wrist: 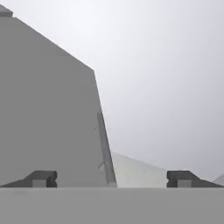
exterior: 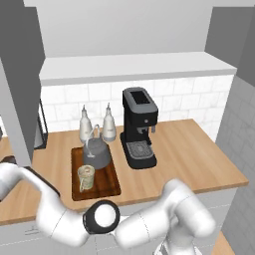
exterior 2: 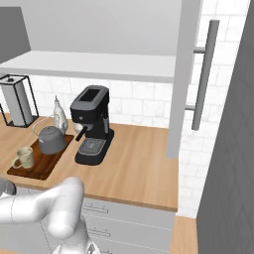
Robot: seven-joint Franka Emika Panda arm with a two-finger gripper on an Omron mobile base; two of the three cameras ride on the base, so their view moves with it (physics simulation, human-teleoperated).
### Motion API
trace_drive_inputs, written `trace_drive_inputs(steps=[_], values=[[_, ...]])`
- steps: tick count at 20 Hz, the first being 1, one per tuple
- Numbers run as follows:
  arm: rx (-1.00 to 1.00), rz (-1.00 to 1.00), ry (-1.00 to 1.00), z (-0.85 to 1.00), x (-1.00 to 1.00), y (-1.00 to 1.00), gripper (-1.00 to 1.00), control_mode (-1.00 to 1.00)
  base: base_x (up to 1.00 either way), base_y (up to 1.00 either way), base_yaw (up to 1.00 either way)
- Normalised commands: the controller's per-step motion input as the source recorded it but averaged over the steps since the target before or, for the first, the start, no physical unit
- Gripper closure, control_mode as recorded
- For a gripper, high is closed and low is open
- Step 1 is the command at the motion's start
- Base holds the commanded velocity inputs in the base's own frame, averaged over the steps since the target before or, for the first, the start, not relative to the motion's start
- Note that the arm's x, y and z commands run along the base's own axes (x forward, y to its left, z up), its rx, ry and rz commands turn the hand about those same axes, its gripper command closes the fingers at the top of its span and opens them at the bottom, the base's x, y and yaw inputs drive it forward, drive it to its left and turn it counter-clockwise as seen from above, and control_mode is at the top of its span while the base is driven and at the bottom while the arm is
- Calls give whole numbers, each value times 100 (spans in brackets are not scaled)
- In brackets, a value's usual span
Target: Pick the kettle from the counter and place it on the tray. Then pick the mug from the cabinet and place it on the tray. Then close the cabinet doors.
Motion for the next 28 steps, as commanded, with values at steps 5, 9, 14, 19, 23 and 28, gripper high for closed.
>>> trace_drive_inputs(steps=[5,9,14,19,23,28], values=[[42,0,-9,0,-17,-34,-100,-100,0,0,0],[37,0,-1,9,-37,-53,-100,-100,0,0,0],[23,1,16,41,-27,-45,-100,-100,0,0,0],[13,6,29,38,-3,-38,-100,-100,0,0,0],[3,9,37,18,-4,-45,-100,-100,0,0,0],[-5,3,36,0,-2,-46,-100,-100,0,0,0]])
